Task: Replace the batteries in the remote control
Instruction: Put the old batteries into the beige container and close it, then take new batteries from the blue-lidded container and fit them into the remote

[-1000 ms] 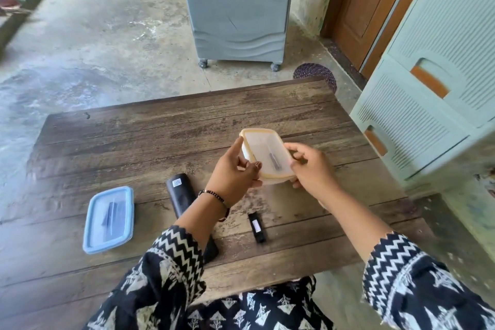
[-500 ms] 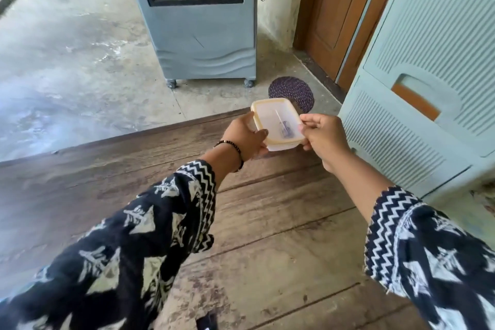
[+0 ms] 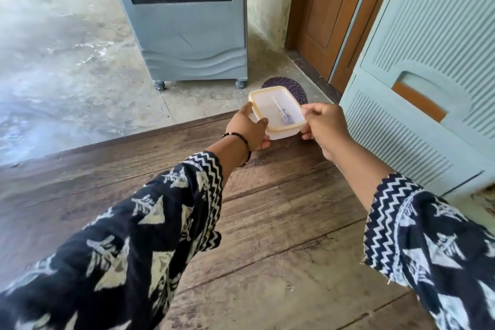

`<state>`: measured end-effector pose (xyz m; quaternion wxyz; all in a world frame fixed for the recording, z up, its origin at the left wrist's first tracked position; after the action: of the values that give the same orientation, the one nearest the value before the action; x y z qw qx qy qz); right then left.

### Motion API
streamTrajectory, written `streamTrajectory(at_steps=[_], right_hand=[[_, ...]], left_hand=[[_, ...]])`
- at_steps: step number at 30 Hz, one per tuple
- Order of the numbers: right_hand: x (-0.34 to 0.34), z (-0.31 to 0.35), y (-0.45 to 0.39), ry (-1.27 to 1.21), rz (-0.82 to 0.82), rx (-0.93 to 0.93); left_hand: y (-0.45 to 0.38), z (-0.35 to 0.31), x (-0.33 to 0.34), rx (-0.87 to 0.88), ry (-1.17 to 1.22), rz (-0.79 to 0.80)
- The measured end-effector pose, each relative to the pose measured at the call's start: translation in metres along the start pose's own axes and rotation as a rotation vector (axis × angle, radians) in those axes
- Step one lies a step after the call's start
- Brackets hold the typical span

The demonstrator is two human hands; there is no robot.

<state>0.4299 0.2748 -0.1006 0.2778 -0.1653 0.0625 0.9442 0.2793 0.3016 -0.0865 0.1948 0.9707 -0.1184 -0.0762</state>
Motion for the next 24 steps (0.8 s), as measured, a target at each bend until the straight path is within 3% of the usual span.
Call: streamTrajectory(at_steps=[7, 13, 24], right_hand=[[-0.002, 0.006, 0.005, -0.044, -0.035, 0.07], [-0.01, -0.006, 0.061, -0.034, -0.236, 0.044], [0.025, 0.024, 0.236, -0.075, 0.075, -0.076]], left_hand=[[0.002, 0.002, 0.006, -0.057, 0.067, -0.029], [0.053, 0.025, -0.022, 0.057, 0.037, -0.206], [0.214, 0.077, -0.092, 0.157, 0.229, -0.275]])
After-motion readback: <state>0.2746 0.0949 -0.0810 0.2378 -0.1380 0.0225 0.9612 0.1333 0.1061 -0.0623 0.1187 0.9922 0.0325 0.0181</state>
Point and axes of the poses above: each hand's wrist, its own y-axis away from the middle knuckle, its own x-axis out of the palm, z = x × y, the point moved 1 cm from there along -y, towards the middle knuckle, and after that the axes turned 1 degree about -x, right-handed, at the moved point
